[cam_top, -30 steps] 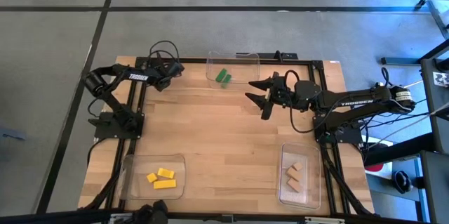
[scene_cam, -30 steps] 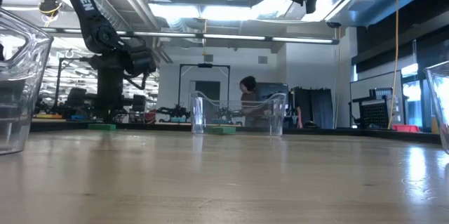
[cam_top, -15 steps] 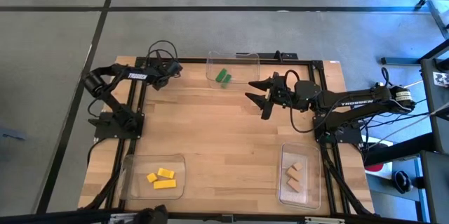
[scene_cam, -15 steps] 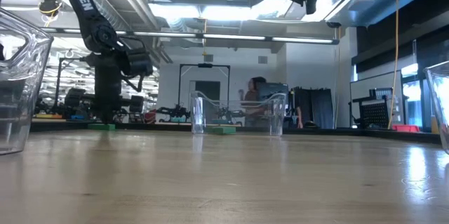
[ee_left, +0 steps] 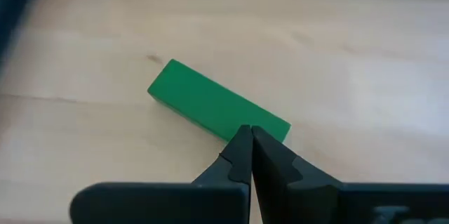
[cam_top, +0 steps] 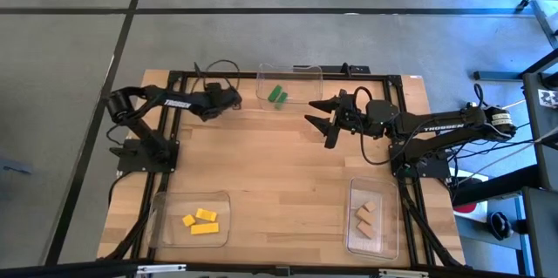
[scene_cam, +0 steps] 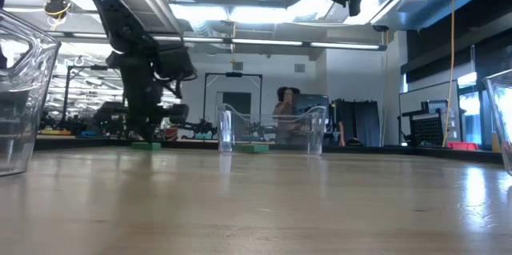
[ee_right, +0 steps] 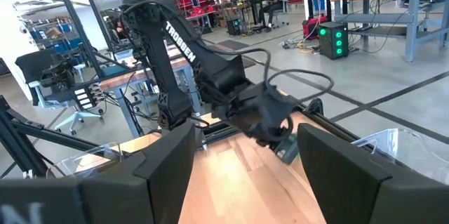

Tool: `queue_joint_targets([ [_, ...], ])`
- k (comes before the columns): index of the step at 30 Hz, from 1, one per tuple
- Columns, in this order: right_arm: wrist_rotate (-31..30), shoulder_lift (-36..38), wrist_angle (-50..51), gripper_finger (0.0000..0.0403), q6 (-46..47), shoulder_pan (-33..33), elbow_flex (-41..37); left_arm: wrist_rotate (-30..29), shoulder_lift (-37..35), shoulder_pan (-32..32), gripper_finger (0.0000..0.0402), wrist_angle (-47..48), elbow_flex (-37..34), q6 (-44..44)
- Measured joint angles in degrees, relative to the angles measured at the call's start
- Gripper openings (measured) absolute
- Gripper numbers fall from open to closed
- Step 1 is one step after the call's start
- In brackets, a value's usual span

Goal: Sort & place blocks by color
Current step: Put the green block into the top transparent bin

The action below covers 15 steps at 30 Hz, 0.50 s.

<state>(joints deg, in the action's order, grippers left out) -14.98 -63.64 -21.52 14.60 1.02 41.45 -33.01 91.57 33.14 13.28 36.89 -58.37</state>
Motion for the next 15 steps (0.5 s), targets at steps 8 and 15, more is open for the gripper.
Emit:
queue_joint_targets([
  [8, 0.0, 0.0, 0.0, 0.0252, -0.1, 0.0, 0.0, 0.9, 0.0, -12.5, 0.0000, 0.1, 0.2, -3.3],
  [15, -0.6, 0.0, 0.0, 0.0252, -1.9, 0.0, 0.0, 3.1, 0.0, -25.8, 0.0000, -3.8, 0.2, -4.6],
])
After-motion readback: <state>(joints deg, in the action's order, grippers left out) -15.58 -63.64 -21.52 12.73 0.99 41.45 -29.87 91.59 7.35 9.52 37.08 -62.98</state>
